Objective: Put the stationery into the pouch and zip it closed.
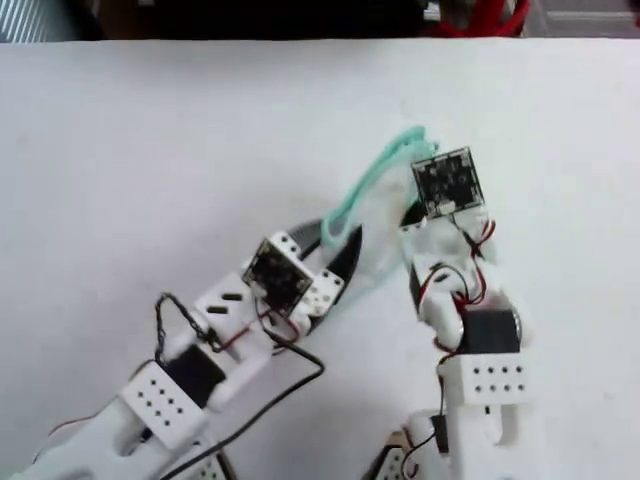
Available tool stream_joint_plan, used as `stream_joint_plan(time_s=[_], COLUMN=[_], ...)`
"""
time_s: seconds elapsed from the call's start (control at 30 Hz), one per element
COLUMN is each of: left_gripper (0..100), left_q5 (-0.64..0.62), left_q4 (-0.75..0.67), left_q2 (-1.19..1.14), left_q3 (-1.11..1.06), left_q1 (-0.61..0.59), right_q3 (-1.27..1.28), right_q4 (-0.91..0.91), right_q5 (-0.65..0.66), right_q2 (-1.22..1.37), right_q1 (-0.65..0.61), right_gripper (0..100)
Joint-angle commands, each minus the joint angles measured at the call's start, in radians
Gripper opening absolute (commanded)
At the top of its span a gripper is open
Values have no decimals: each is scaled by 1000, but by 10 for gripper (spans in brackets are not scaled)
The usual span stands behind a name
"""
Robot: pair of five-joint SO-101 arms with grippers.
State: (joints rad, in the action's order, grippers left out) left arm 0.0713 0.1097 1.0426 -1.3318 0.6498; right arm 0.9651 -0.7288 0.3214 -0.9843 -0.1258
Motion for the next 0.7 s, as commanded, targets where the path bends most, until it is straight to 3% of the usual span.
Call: stream_joint_plan(time_s=[0.0, 0.27, 0.67], left_gripper=[25, 25, 25], left_q5=[23, 23, 23], left_q4=[37, 68, 71], left_q2=[-33, -27, -27], left_q3=[-5, 0, 0], left_q1=[4, 8, 10], right_q3=[0, -2, -130], right_q4=[91, 303, 466], right_q5=[-6, -6, 0], right_q2=[44, 231, 495], right_q1=[13, -5, -38], right_gripper=[159, 159, 158])
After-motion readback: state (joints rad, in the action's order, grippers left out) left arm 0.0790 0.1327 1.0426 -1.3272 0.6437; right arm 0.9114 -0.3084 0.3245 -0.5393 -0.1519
